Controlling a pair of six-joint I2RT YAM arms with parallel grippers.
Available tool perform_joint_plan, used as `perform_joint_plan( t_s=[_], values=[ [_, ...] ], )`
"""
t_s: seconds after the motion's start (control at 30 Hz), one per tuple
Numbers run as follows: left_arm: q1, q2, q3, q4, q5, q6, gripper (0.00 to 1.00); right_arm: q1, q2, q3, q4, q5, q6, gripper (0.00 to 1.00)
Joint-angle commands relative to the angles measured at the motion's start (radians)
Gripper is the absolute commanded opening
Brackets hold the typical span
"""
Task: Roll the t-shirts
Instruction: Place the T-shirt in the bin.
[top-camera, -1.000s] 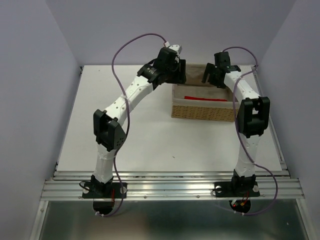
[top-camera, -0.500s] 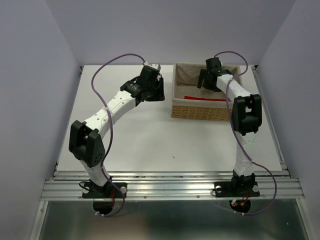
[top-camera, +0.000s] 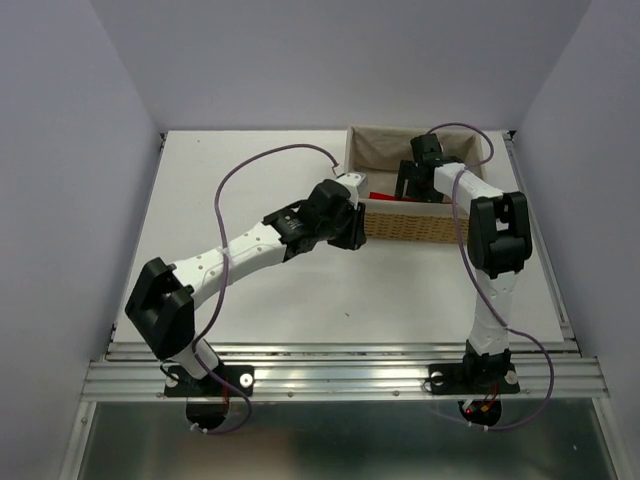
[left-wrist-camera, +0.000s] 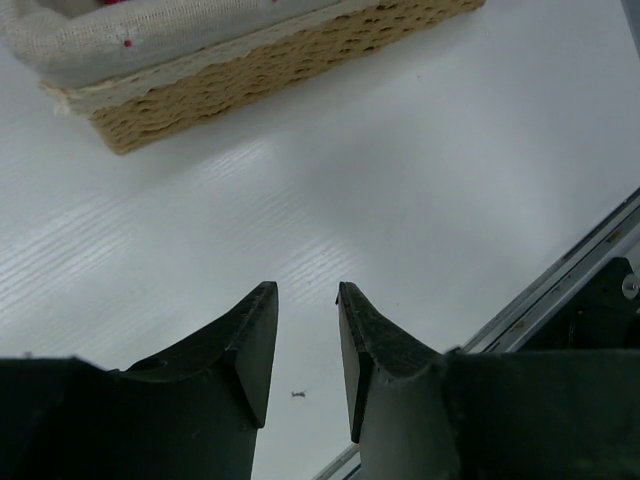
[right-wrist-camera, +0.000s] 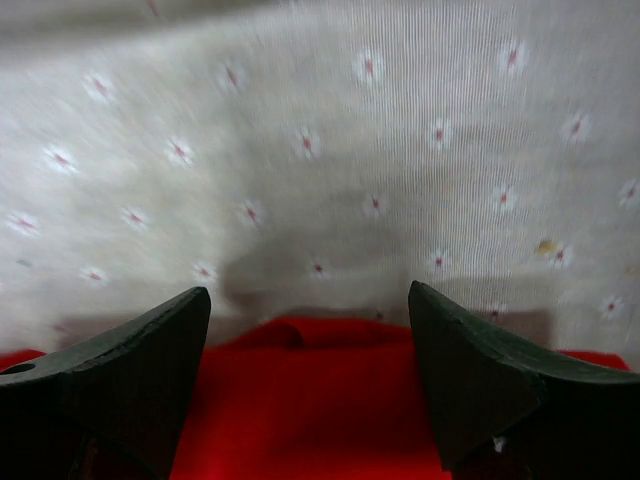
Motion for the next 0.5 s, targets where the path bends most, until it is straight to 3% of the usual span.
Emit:
perform_joint_plan(
  t_s=[0.0,0.47],
  values=[
    [-0.01,0.048,-0.015,0.128,0.001,-0.011,0.41,0.009,-0.081,-0.056,0.035,0.016,0.017,0.85],
    [-0.021,0.243,0.049,0.229,-0.016,0.017,0.41,0.018,-0.02,-0.037,-0.004,0.002,0.006,0.86]
  ],
)
